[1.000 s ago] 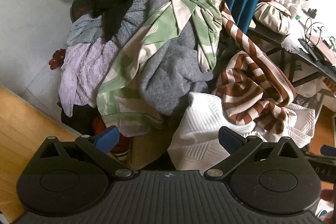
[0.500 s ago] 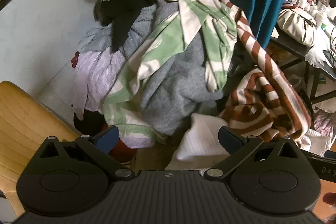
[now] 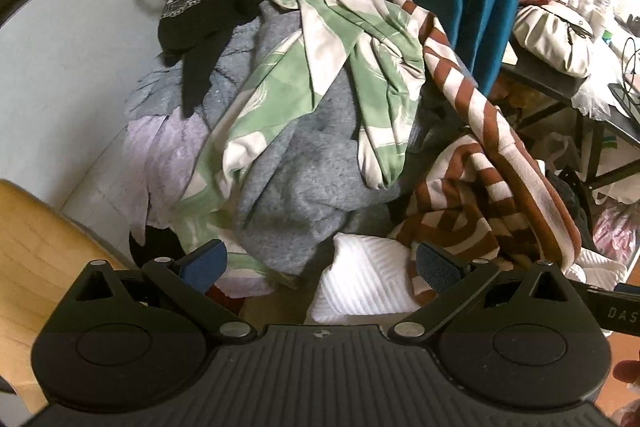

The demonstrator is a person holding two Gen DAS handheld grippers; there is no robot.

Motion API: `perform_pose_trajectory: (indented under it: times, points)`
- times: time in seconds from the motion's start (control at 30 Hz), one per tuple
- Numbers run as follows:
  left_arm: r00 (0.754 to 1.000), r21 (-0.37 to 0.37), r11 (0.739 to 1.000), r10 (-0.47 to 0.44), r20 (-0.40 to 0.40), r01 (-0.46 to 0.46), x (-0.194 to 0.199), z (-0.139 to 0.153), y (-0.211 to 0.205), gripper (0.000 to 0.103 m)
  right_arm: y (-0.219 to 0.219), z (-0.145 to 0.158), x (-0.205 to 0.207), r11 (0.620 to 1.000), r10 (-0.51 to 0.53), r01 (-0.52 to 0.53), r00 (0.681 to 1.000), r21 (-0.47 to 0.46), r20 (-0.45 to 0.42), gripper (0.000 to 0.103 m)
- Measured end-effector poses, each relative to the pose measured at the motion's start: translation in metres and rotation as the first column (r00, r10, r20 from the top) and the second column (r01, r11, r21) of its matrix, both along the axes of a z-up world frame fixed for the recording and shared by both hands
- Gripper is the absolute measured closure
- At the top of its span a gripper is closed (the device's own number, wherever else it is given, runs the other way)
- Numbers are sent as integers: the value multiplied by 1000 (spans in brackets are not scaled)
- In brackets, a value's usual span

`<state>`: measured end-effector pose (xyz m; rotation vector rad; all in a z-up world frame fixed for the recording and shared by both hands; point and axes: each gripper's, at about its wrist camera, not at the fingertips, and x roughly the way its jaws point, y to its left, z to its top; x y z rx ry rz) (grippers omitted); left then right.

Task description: Fold clothes

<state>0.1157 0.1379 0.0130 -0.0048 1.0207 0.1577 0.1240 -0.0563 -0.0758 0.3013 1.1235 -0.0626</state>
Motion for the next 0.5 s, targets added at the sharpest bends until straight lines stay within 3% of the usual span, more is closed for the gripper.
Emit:
perform_pose_trajectory:
  times: [0.37,0.5]
  points:
    - [998,-92,994,-60,1,60,41,0,43,0,20,10,15,993,-109,109,994,-33,-7,1]
    - [996,-82,993,-84,-2,84,63,-6,62,0,26,11,26,985,-149,149,989,-90,4,1]
